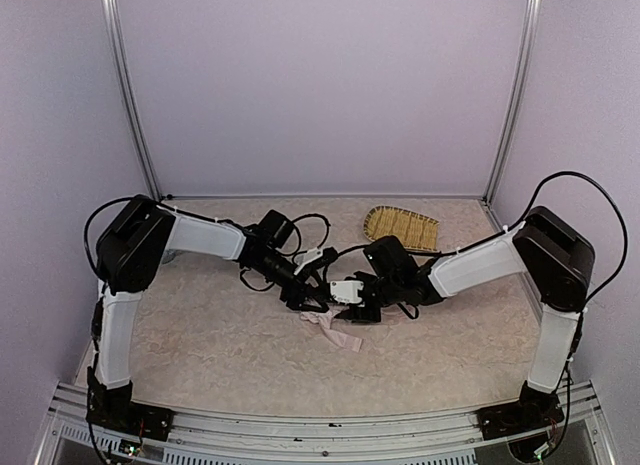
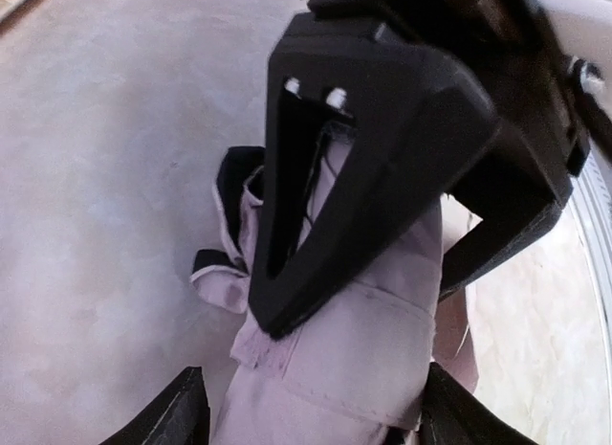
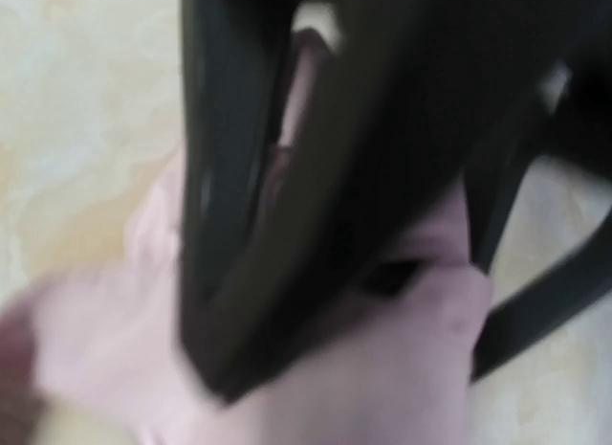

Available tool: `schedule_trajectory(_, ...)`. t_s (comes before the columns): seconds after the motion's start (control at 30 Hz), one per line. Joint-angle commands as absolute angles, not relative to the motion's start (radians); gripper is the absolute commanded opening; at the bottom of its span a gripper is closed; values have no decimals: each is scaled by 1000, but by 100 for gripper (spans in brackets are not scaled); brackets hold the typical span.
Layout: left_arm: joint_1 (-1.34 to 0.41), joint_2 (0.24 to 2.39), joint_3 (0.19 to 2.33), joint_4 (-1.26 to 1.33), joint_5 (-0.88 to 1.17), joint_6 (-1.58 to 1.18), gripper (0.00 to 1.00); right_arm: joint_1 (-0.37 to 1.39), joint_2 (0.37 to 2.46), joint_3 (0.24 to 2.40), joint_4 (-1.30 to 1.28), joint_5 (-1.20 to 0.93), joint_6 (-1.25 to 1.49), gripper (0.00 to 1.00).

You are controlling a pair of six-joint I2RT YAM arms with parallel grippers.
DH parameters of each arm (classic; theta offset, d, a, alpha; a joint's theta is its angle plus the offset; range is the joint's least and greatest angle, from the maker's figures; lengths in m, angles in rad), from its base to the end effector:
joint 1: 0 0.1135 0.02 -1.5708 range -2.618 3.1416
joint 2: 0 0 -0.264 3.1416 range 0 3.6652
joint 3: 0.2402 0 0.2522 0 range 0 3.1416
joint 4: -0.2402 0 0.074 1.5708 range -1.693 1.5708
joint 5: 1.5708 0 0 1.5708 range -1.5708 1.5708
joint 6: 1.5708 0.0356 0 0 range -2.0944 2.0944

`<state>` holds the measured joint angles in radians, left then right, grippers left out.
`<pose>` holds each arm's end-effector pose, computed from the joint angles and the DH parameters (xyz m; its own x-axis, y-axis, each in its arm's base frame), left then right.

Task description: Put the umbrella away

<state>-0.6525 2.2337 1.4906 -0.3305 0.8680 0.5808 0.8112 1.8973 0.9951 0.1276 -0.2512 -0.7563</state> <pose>0.3408 -0.2946 0.1148 -0.2098 0.6067 -0.7667 0.9530 -0.0482 -0.2990 0.2560 0.2825 0.1327 0.2156 -0.7382 -0.6392 -0.9304 0.0435 -0.3640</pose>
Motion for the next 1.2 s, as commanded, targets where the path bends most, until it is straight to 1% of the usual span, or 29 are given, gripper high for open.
schedule_trajectory(0.0,-603,2007,1302,15,743,455,72,787,1894,962,89,-263,-672,0)
schedule_trajectory(0.07,-593,1882,1166,237,671,364,73,778,1887,960,105,-258,-642,0)
schedule_trajectory(0.13,-595,1766,1049,438,621,317,76,771,1874,962,124,-259,-619,0)
schedule_trajectory(0.17,-597,1735,1014,477,603,297,78,763,1868,964,134,-263,-608,0)
schedule_trajectory(0.27,-621,1706,1008,406,549,257,76,750,1856,969,155,-260,-578,0)
schedule_trajectory(0.33,-654,1706,1000,377,501,206,69,743,1843,961,196,-245,-559,0)
schedule_trajectory(0.43,-713,1703,936,413,408,92,59,728,1814,960,236,-241,-514,0)
schedule_trajectory(0.47,-759,1734,904,451,405,25,60,715,1796,957,268,-280,-497,0)
schedule_trajectory(0.53,-765,1780,907,440,435,-10,65,713,1803,958,280,-282,-502,0)
schedule_trajectory(0.63,-765,1852,925,397,464,-34,70,708,1820,961,282,-288,-504,0)
schedule_trajectory(0.8,-730,1912,946,354,416,-21,71,700,1818,948,313,-304,-489,0)
schedule_trajectory(0.9,-720,1914,929,375,467,8,72,699,1817,942,313,-312,-491,0)
schedule_trajectory(0.97,-709,1945,935,380,586,26,72,699,1815,940,314,-309,-492,0)
schedule_trajectory(1.0,-704,1971,946,374,650,19,70,699,1815,941,315,-309,-492,0)
schedule_trajectory(1.1,-710,2031,985,324,724,36,62,696,1810,942,315,-318,-486,0)
schedule_trajectory(1.13,-714,2043,999,300,737,53,58,694,1808,942,318,-322,-480,0)
schedule_trajectory(1.17,-718,2056,1020,273,738,67,49,691,1805,943,320,-330,-475,0)
